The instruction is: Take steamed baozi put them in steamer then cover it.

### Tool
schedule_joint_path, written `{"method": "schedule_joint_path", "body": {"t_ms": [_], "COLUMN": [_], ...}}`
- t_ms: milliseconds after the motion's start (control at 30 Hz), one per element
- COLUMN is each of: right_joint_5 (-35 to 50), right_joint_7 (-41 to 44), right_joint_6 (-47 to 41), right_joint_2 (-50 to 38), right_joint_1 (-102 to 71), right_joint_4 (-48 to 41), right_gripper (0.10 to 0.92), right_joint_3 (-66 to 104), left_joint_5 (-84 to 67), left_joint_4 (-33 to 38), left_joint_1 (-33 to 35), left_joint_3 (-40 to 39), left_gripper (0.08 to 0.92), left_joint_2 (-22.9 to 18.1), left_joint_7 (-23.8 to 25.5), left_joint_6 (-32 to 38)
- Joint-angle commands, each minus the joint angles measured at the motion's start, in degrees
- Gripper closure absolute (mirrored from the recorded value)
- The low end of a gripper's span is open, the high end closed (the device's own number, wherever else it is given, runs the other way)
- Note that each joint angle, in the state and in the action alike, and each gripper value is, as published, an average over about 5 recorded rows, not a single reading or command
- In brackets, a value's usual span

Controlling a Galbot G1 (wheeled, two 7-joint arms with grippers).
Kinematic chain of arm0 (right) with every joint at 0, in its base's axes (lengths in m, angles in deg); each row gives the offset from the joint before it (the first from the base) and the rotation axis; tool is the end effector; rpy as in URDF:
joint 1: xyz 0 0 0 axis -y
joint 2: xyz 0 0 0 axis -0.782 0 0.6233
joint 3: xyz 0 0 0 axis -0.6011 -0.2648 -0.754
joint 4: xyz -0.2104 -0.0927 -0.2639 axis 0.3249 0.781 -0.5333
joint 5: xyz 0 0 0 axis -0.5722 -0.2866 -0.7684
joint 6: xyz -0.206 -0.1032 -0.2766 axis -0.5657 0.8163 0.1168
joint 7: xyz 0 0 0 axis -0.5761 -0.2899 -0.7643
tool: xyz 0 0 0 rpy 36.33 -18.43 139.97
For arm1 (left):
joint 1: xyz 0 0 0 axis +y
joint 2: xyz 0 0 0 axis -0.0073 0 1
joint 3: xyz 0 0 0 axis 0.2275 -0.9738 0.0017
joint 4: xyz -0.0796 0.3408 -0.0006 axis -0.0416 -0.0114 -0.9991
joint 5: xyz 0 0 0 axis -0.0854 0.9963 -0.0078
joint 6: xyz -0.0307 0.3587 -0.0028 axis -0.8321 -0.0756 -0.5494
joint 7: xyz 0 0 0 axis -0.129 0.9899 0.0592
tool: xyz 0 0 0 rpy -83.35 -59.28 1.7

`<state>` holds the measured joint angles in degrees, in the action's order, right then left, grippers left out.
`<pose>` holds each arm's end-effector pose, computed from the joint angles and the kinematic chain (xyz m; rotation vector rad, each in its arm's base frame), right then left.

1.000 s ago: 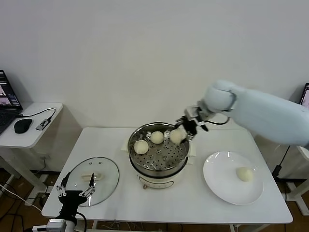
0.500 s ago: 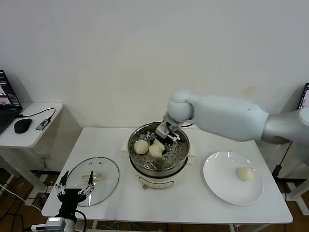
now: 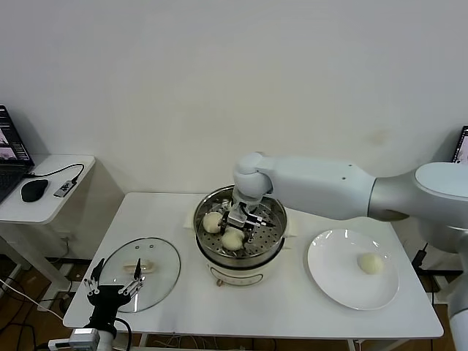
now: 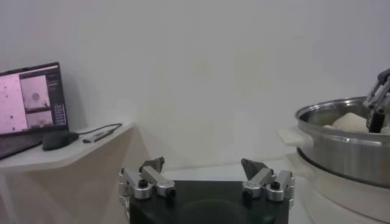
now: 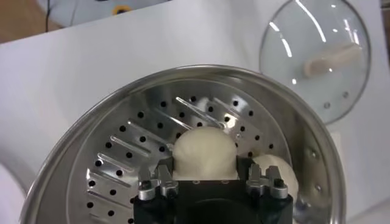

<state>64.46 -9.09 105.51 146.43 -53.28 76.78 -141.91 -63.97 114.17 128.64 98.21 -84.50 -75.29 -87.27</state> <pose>0.5245 0.1774 -0.1125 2.0958 -0.5204 2.1724 0.1513 0.0770 -0.2969 0.1438 -3.0174 -0.2467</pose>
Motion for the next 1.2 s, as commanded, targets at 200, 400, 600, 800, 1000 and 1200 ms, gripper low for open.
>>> {"method": "schedule_joint_path", "body": {"t_ms": [200,400,600,800,1000,1200], "right_joint_5": [-1.0,3.0,9.1,12.1,12.5,8.7], "right_joint_7": [0.8,3.0,6.1,5.2,3.5,1.9], "right_joint_6": [2.2,-2.1,-15.1,-25.2,-33.2,-37.1], "right_joint_2": [0.3,-3.1,-10.8,-21.3,-33.3,-45.9], "right_joint_1": [0.8,4.1,8.1,10.5,9.6,3.9], "right_joint_4": [0.3,2.0,6.2,12.0,18.0,20.9], "right_gripper": [0.294,0.206,0.202,0.203,0.203,0.203], "right_joint_3": [-0.4,1.8,3.1,3.3,3.5,5.9], "left_joint_5": [0.1,0.1,0.0,0.1,0.1,0.1], "left_joint_4": [-0.1,0.0,-0.2,-1.0,-1.8,-2.8], "left_joint_1": [0.0,-0.1,-0.3,-0.8,-1.5,-2.2], "left_joint_3": [-0.1,-0.1,-0.1,-0.7,-1.8,-2.8], "left_gripper": [0.177,0.177,0.177,0.177,0.177,0.177], "left_joint_2": [-0.1,0.1,0.8,1.6,2.4,3.0], "left_joint_7": [0.0,0.0,0.0,0.0,0.0,0.0], "left_joint_6": [0.0,0.0,-0.1,0.0,-0.1,0.0]}}
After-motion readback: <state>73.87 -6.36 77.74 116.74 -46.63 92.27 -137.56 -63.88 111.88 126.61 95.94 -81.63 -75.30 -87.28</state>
